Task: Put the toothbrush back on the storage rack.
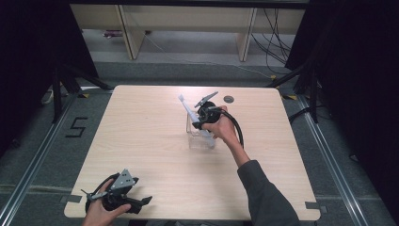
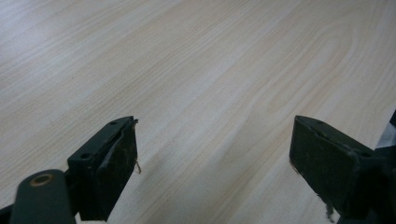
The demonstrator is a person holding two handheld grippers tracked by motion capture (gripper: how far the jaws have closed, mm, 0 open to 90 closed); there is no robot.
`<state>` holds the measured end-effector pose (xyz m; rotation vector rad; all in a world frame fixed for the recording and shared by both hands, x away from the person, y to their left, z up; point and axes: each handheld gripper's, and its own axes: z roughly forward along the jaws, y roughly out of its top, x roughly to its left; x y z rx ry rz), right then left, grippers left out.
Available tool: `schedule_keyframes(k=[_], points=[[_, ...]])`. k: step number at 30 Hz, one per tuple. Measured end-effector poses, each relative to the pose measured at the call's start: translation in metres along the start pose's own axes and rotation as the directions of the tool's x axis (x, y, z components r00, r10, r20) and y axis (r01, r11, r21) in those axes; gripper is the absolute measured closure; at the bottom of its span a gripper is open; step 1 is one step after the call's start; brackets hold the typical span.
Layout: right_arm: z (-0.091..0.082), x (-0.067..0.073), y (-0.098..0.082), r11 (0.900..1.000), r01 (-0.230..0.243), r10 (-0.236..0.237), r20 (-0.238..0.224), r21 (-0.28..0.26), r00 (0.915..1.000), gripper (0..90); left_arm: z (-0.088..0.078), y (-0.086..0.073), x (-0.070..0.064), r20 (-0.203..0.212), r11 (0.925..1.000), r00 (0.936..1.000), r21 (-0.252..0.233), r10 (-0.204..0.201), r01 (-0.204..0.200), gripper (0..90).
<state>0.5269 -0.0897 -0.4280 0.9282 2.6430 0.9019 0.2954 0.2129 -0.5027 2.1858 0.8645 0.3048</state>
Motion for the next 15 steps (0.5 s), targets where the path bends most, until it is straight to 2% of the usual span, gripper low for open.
schedule_keyframes(k=[2,3,4,6,7,8,9,11,12,13,15], points=[[0.0,0.0,0.0,1.0,-0.008,0.008,-0.002,0.004,1.0,65.9,0.0,0.0,0.0,0.0,1.0,1.0,0.001,0.0,0.0,14.8],[0.001,-0.002,0.001,0.999,0.033,-0.033,0.006,-0.019,0.9994,65.9,0.001,0.0,-0.002,0.009,0.9998,0.9998,-0.014,-0.016,0.016,14.8],[0.0,-0.002,0.001,0.999,0.043,-0.043,0.014,-0.019,0.999,65.8,0.001,0.0,-0.002,0.008,0.9997,0.9998,-0.016,-0.016,0.016,14.8],[-0.001,-0.001,0.001,1.0,0.026,-0.026,0.005,-0.016,0.9997,64.8,0.001,0.0,-0.002,0.008,0.9998,0.9999,-0.014,-0.015,0.015,14.8],[-0.001,-0.002,0.001,0.999,0.039,-0.039,0.014,-0.031,0.9991,64.0,0.001,0.0,-0.002,0.008,0.9997,0.9998,-0.017,-0.017,0.017,14.8],[-0.003,-0.002,0.001,0.999,0.034,-0.033,0.009,-0.026,0.9994,63.2,0.001,0.0,-0.002,0.008,0.9997,0.9998,-0.018,-0.019,0.019,14.8],[-0.004,-0.003,0.0,0.998,0.057,-0.056,0.019,-0.037,0.9982,62.8,0.001,0.0,-0.002,0.008,0.9997,0.9998,-0.017,-0.019,0.02,14.8],[-0.008,-0.001,0.0,0.999,0.005,-0.004,0.011,-0.04,0.9999,61.4,0.001,0.0,-0.001,0.006,1.0,1.0,-0.005,-0.007,0.008,14.8],[-0.009,-0.003,0.0,0.998,0.028,-0.027,0.017,-0.056,0.9995,61.0,0.001,0.0,-0.003,0.01,0.9995,0.9996,-0.017,-0.025,0.025,14.8],[-0.011,-0.001,0.0,0.999,-0.016,0.017,0.015,-0.049,0.9998,60.6,0.001,0.0,-0.002,0.009,0.9997,0.9999,-0.018,-0.014,0.014,14.8],[-0.014,0.0,-0.001,0.998,-0.028,0.029,0.023,-0.054,0.9993,59.9,0.001,0.0,-0.002,0.008,0.9997,0.9998,-0.018,-0.017,0.017,14.8]])
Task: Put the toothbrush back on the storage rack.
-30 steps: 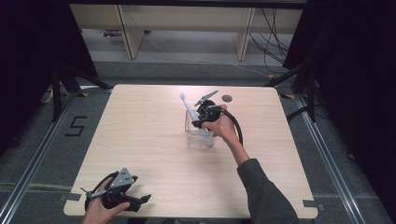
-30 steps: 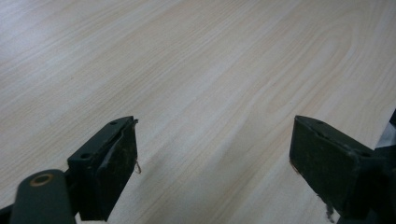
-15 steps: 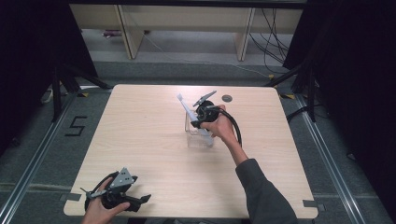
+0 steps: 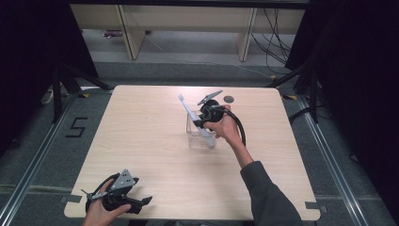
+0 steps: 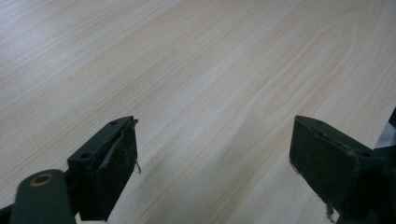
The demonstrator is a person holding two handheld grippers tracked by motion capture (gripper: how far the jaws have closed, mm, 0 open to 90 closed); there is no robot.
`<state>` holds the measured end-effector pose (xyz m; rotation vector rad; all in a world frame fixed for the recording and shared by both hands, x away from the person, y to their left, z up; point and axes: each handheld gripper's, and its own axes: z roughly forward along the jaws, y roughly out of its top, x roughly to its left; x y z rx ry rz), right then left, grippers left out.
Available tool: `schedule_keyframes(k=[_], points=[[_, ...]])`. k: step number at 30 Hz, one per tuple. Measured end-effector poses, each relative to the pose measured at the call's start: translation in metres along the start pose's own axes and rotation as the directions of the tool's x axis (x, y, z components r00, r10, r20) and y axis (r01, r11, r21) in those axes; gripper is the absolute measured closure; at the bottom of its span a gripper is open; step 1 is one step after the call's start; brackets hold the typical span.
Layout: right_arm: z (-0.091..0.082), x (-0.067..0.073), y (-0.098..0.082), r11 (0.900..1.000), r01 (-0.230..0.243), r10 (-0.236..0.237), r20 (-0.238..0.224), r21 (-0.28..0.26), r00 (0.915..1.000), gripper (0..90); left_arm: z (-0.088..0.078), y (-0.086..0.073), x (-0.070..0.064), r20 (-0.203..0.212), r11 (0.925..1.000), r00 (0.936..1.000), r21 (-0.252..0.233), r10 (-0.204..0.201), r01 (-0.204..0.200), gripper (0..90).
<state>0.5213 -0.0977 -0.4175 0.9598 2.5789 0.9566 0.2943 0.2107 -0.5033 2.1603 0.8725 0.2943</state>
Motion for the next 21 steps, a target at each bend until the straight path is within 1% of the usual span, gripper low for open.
schedule_keyframes(k=[1,2,3,4,5,6,8,9,10,11,12,13,14,15,16,17,18,19,20,21], points=[[-0.001,-0.002,0.0,0.999,0.027,-0.027,-0.014,-0.029,0.9995,59.6,0.0,0.0,0.0,-0.002,1.0,1.0,0.001,-0.002,0.002,14.9],[-0.002,-0.004,0.0,0.998,0.055,-0.055,-0.016,-0.029,0.9983,58.9,0.0,0.0,0.0,-0.002,1.0,1.0,0.001,-0.002,0.002,14.8],[-0.002,-0.004,0.0,0.998,0.055,-0.055,-0.016,-0.029,0.9983,58.9,-0.001,0.0,0.001,-0.005,0.9998,0.9999,0.014,0.013,-0.013,14.8],[-0.005,-0.003,0.0,0.999,0.026,-0.026,-0.018,-0.019,0.9995,58.1,-0.001,0.0,0.002,-0.008,0.9997,0.9998,0.018,0.018,-0.018,14.8],[-0.005,-0.004,-0.001,0.999,0.029,-0.029,-0.016,-0.024,0.9994,57.8,-0.001,0.0,0.002,-0.007,0.9997,0.9998,0.016,0.018,-0.018,14.8],[-0.006,-0.003,-0.001,1.0,0.012,-0.012,-0.02,-0.02,0.9997,57.4,0.0,0.0,0.001,-0.003,0.9999,0.9999,0.009,0.014,-0.014,14.8],[-0.007,-0.004,-0.001,1.0,0.013,-0.013,-0.018,-0.023,0.9998,56.8,0.0,0.0,0.001,-0.001,1.0,1.0,0.003,0.009,-0.009,14.8],[-0.006,-0.004,-0.001,0.998,0.032,-0.033,-0.016,-0.045,0.9993,56.2,-0.001,0.0,0.002,-0.003,0.9996,0.9998,0.021,0.021,-0.021,14.8],[-0.009,-0.004,-0.001,1.0,0.01,-0.011,-0.014,-0.022,0.9998,54.4,-0.001,0.0,0.002,-0.004,0.9998,0.9999,0.016,0.013,-0.013,14.8],[-0.01,-0.002,-0.002,1.0,-0.022,0.022,-0.008,-0.016,0.9997,53.2,-0.001,0.0,0.002,-0.008,0.9997,0.9998,0.018,0.016,-0.016,14.8],[-0.011,-0.001,-0.001,0.999,-0.038,0.038,-0.009,-0.014,0.9993,51.9,-0.001,0.0,0.002,-0.008,0.9997,0.9998,0.018,0.018,-0.018,14.8],[-0.013,-0.003,-0.001,1.0,-0.015,0.014,-0.009,-0.026,0.9999,49.4,-0.001,0.0,0.002,-0.009,0.9996,0.9998,0.022,0.017,-0.016,14.8],[-0.015,-0.001,-0.001,0.999,-0.036,0.036,0.0,-0.022,0.9994,47.8,-0.001,0.0,0.002,-0.009,0.9997,0.9998,0.021,0.015,-0.015,14.8],[-0.014,-0.001,-0.001,0.998,-0.042,0.043,0.007,-0.044,0.9991,45.3,-0.001,0.0,0.002,-0.008,0.9998,0.9999,0.02,0.009,-0.009,14.8],[-0.016,-0.002,-0.001,0.998,-0.031,0.031,-0.002,-0.045,0.9995,43.5,-0.001,0.0,0.002,-0.008,0.9998,0.9999,0.02,0.009,-0.009,14.8],[-0.017,-0.004,-0.001,0.997,0.0,0.001,0.007,-0.075,1.0,42.7,-0.001,0.0,0.002,-0.002,0.9995,0.9996,0.016,0.027,-0.027,14.9],[-0.017,-0.004,-0.001,0.997,0.0,0.001,0.007,-0.075,1.0,42.7,-0.001,0.0,0.002,-0.002,0.9995,0.9996,0.016,0.027,-0.027,14.8],[-0.018,-0.004,-0.001,0.997,-0.001,0.001,0.001,-0.076,1.0,42.7,-0.001,0.0,0.002,-0.002,0.9997,0.9999,0.021,0.015,-0.015,14.8],[-0.02,-0.004,-0.001,0.996,-0.003,0.003,0.004,-0.095,1.0,41.9,0.0,0.0,0.001,-0.007,0.9998,0.9999,0.017,0.01,-0.01,14.9],[-0.023,-0.003,-0.001,0.997,-0.011,0.011,-0.001,-0.079,0.9999,41.5,0.0,0.0,0.001,-0.006,0.9998,1.0,0.016,0.007,-0.007,14.9]])
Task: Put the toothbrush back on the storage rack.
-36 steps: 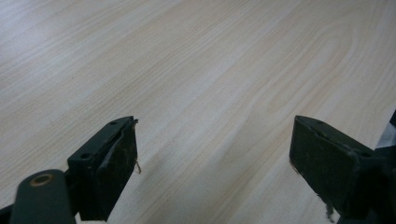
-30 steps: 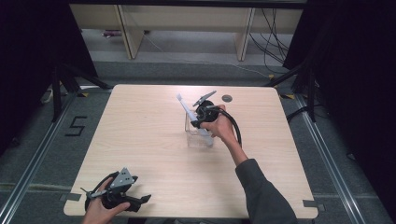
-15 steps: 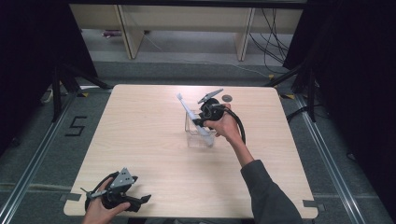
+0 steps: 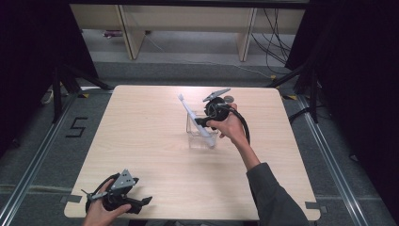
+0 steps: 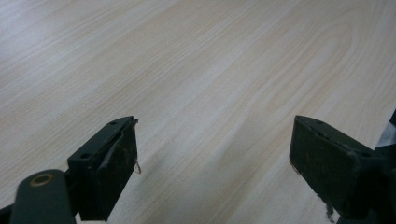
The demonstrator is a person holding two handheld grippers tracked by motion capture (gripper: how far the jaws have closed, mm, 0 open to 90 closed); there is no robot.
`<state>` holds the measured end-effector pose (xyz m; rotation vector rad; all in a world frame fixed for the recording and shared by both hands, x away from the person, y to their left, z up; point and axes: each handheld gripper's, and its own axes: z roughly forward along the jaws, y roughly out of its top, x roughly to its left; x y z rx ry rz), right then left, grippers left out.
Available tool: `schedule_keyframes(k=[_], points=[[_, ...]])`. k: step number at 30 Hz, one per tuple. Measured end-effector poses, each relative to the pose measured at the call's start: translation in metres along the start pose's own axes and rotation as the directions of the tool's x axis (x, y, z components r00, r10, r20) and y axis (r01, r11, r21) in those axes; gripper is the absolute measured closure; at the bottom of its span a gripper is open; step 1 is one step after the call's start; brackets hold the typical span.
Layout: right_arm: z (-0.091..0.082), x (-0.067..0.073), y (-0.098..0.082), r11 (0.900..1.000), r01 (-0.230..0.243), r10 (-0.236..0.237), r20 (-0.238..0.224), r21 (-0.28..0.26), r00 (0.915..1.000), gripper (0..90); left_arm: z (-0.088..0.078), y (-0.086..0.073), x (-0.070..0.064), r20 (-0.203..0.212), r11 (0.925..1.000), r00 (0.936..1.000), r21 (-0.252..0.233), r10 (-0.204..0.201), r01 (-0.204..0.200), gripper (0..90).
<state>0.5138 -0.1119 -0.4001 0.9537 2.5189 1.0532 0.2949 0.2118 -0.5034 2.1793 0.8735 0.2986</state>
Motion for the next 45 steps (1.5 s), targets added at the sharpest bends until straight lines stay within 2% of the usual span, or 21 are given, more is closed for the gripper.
schedule_keyframes(k=[2,3,8,14,16,21,22,26,27,28,30,31,34,35,36,37,38,39,41,42,45], points=[[-0.002,0.0,0.0,1.0,0.006,-0.006,0.011,-0.018,0.9999,41.0,0.0,0.0,0.001,-0.001,1.0,1.0,0.006,0.006,-0.006,14.8],[-0.002,0.0,0.0,1.0,-0.005,0.005,-0.003,-0.028,1.0,40.9,0.0,0.0,0.001,-0.001,1.0,1.0,0.006,0.006,-0.006,14.9],[-0.006,0.001,0.0,0.999,0.001,-0.001,0.009,-0.034,1.0,40.5,-0.001,0.0,0.001,-0.001,0.9999,1.0,0.006,0.009,-0.009,14.8],[-0.01,0.002,0.0,0.999,0.008,-0.008,0.006,-0.04,1.0,39.8,0.0,0.0,-0.001,0.005,0.9998,0.9999,-0.014,-0.015,0.015,14.8],[-0.011,0.003,-0.002,0.998,0.008,-0.008,0.008,-0.057,0.9999,39.5,-0.001,0.0,0.001,-0.005,0.9999,0.9999,0.006,0.01,-0.01,14.8],[-0.015,0.004,-0.003,0.998,-0.002,0.003,0.006,-0.06,1.0,39.0,-0.001,0.0,0.0,-0.005,0.9999,1.0,0.007,0.008,-0.008,14.9],[-0.018,0.005,-0.004,0.998,-0.018,0.019,0.006,-0.066,0.9998,38.8,0.0,0.0,0.001,-0.005,1.0,1.0,0.007,0.005,-0.005,14.9],[-0.021,0.004,-0.004,0.996,0.007,-0.005,0.014,-0.093,0.9999,38.0,-0.001,0.0,0.0,0.001,0.9999,0.9999,0.004,0.011,-0.011,14.8],[-0.023,0.005,-0.004,0.997,-0.008,0.008,0.0,-0.081,1.0,37.8,-0.001,0.0,0.0,0.001,0.9999,0.9999,0.004,0.011,-0.011,14.8],[-0.023,0.005,-0.004,0.995,-0.004,0.004,-0.004,-0.096,1.0,37.5,0.001,0.0,-0.001,0.003,0.9998,0.9999,-0.011,-0.014,0.014,14.8],[-0.025,0.005,-0.004,0.996,-0.01,0.01,-0.004,-0.089,0.9999,36.6,0.0,0.0,0.001,-0.004,1.0,1.0,0.008,0.005,-0.005,14.8],[-0.025,0.005,-0.005,0.995,0.002,-0.002,-0.005,-0.101,1.0,36.2,-0.001,0.0,0.0,-0.004,0.9999,1.0,0.009,0.006,-0.006,14.9],[-0.028,0.007,-0.006,0.994,-0.022,0.022,-0.006,-0.104,0.9997,34.6,0.0,0.0,-0.001,-0.001,1.0,1.0,-0.003,-0.003,0.003,14.8],[-0.03,0.005,-0.005,0.995,0.008,-0.008,0.0,-0.098,1.0,34.1,-0.001,0.0,0.0,0.001,1.0,1.0,0.005,0.004,-0.004,14.8],[-0.03,0.007,-0.006,0.993,-0.016,0.017,0.003,-0.117,0.9999,33.3,0.0,0.0,-0.001,0.0,1.0,1.0,-0.004,-0.007,0.007,14.8],[-0.033,0.007,-0.006,0.995,-0.02,0.02,-0.004,-0.101,0.9998,33.0,0.0,0.0,-0.001,0.0,1.0,1.0,-0.004,-0.007,0.007,14.9],[-0.034,0.008,-0.006,0.993,-0.022,0.021,-0.004,-0.118,0.9998,32.5,-0.001,0.0,0.001,-0.01,0.9999,0.9999,0.005,0.01,-0.009,14.8],[-0.035,0.007,-0.006,0.993,-0.006,0.006,-0.001,-0.115,1.0,31.8,0.0,0.0,0.0,-0.005,1.0,1.0,0.004,0.004,-0.004,14.8],[-0.037,0.008,-0.006,0.993,-0.01,0.01,0.001,-0.113,1.0,31.2,0.0,0.0,0.0,-0.002,1.0,1.0,0.004,0.002,-0.002,14.9],[-0.04,0.011,-0.007,0.994,-0.036,0.036,0.001,-0.106,0.9993,30.7,-0.001,0.0,0.0,-0.002,0.9999,0.9999,0.009,0.012,-0.012,14.8],[-0.041,0.012,-0.008,0.992,-0.02,0.019,-0.006,-0.127,0.9998,30.7,-0.001,0.0,0.0,-0.002,1.0,1.0,0.005,0.004,-0.004,14.8]])
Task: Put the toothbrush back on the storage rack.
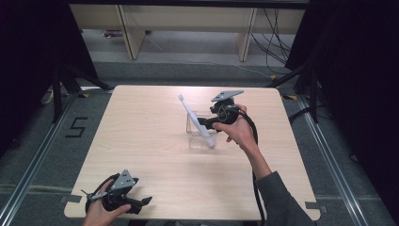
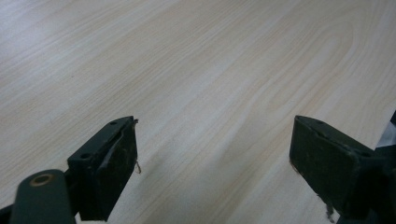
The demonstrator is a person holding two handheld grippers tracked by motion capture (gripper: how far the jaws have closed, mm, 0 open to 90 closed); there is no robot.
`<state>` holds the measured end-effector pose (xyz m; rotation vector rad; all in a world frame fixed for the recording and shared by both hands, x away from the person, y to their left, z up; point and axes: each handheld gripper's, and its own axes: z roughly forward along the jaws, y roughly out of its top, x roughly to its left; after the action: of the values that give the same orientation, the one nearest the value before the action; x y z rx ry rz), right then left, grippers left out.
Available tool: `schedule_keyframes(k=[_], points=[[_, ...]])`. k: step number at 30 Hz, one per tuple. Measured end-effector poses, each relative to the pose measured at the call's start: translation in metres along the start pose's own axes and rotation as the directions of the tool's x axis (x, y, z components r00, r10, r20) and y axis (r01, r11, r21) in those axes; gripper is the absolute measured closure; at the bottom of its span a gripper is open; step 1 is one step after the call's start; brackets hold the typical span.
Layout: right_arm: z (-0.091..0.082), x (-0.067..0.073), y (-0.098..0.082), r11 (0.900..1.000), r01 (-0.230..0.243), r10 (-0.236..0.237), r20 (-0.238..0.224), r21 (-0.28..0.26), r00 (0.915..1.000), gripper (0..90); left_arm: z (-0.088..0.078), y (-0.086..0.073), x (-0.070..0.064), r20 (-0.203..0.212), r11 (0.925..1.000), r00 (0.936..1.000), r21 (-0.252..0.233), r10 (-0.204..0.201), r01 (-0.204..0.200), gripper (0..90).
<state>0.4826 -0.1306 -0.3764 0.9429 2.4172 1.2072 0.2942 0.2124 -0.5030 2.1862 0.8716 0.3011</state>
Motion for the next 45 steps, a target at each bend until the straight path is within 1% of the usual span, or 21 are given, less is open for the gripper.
schedule_keyframes(k=[1,2,9,13,15,18,19,21,24,25,26,27,28,29,31,33,36,37,39,41,45], points=[[0.0,-0.001,-0.001,1.0,0.015,-0.015,0.004,-0.008,0.9999,30.7,0.0,0.0,0.0,0.001,1.0,1.0,-0.001,-0.004,0.004,14.8],[-0.001,0.001,-0.001,1.0,-0.001,0.001,-0.006,-0.005,1.0,30.7,0.0,0.0,0.001,-0.004,0.9999,1.0,0.01,0.007,-0.007,14.9],[-0.007,0.0,-0.006,1.0,0.0,0.0,-0.004,-0.009,1.0,30.7,0.0,0.0,0.001,-0.004,0.9998,0.9999,0.013,0.012,-0.012,14.8],[-0.01,0.0,-0.01,1.0,0.018,-0.018,0.002,-0.025,0.9998,30.7,0.0,0.0,0.001,-0.003,0.9998,0.9999,0.014,0.01,-0.01,14.8],[-0.014,0.001,-0.012,1.0,-0.001,0.001,-0.004,-0.009,1.0,30.7,0.0,0.0,0.001,0.001,0.9999,1.0,0.009,0.009,-0.009,14.8],[-0.015,0.001,-0.016,1.0,0.007,-0.007,-0.006,-0.018,1.0,30.7,-0.001,0.0,0.002,0.0,0.9999,1.0,0.006,0.008,-0.008,14.8],[-0.016,0.0,-0.018,1.0,0.024,-0.024,-0.003,-0.014,0.9997,30.7,-0.001,0.0,0.002,-0.004,1.0,1.0,0.006,0.001,-0.001,14.8],[-0.017,0.0,-0.02,1.0,0.008,-0.008,-0.006,-0.019,1.0,30.6,-0.002,0.0,0.003,-0.008,0.9996,0.9997,0.013,0.023,-0.023,14.8],[-0.018,0.0,-0.021,1.0,0.003,-0.003,-0.006,-0.006,1.0,30.4,-0.002,0.001,0.001,0.0,0.9999,0.9999,0.0,0.011,-0.011,14.8],[-0.018,-0.002,-0.022,1.0,0.026,-0.026,-0.004,-0.016,0.9997,30.1,-0.002,0.0,0.002,-0.001,0.9999,0.9999,0.0,0.011,-0.011,14.8],[-0.02,0.0,-0.022,1.0,0.003,-0.003,-0.001,-0.013,1.0,30.1,-0.002,0.0,0.002,-0.008,0.9997,0.9997,0.014,0.021,-0.021,14.8],[-0.02,0.0,-0.022,1.0,-0.003,0.003,-0.002,-0.016,1.0,30.1,-0.001,0.0,0.001,-0.006,1.0,0.9999,0.002,0.009,-0.009,14.8],[-0.021,-0.002,-0.022,0.999,0.022,-0.022,0.01,-0.031,0.9997,30.1,-0.001,0.0,0.001,0.0,1.0,1.0,-0.002,0.005,-0.005,14.9],[-0.02,-0.002,-0.022,0.999,0.022,-0.022,0.008,-0.038,0.9997,30.0,-0.002,0.0,0.001,0.0,0.9999,0.9999,0.002,0.013,-0.013,14.8],[-0.023,-0.001,-0.023,1.0,0.008,-0.008,0.0,-0.018,1.0,29.5,-0.002,0.001,0.001,-0.003,1.0,1.0,-0.005,0.008,-0.008,14.9],[-0.022,0.0,-0.024,0.999,-0.001,0.001,0.003,-0.032,1.0,29.3,-0.002,0.001,0.001,-0.003,1.0,1.0,-0.004,0.009,-0.009,14.8],[-0.023,-0.001,-0.026,0.999,0.027,-0.026,0.013,-0.037,0.9996,28.1,-0.003,0.001,0.001,0.002,0.9999,0.9999,-0.006,0.013,-0.013,14.9],[-0.025,0.001,-0.027,1.0,0.006,-0.005,0.01,-0.031,0.9999,27.7,-0.002,0.001,0.001,0.002,0.9999,0.9999,-0.006,0.012,-0.012,14.8],[-0.026,0.0,-0.027,0.999,0.027,-0.026,0.005,-0.027,0.9996,27.3,-0.002,0.001,0.001,0.002,0.9999,1.0,-0.006,0.01,-0.01,14.8],[-0.027,0.001,-0.03,1.0,0.008,-0.008,0.005,-0.023,1.0,26.9,-0.002,0.001,0.001,0.002,0.9999,1.0,-0.006,0.008,-0.008,14.8],[-0.029,-0.001,-0.034,0.999,0.025,-0.024,0.007,-0.032,0.9997,26.3,-0.003,0.001,0.002,-0.004,0.9998,0.9998,0.002,0.019,-0.019,14.8]])
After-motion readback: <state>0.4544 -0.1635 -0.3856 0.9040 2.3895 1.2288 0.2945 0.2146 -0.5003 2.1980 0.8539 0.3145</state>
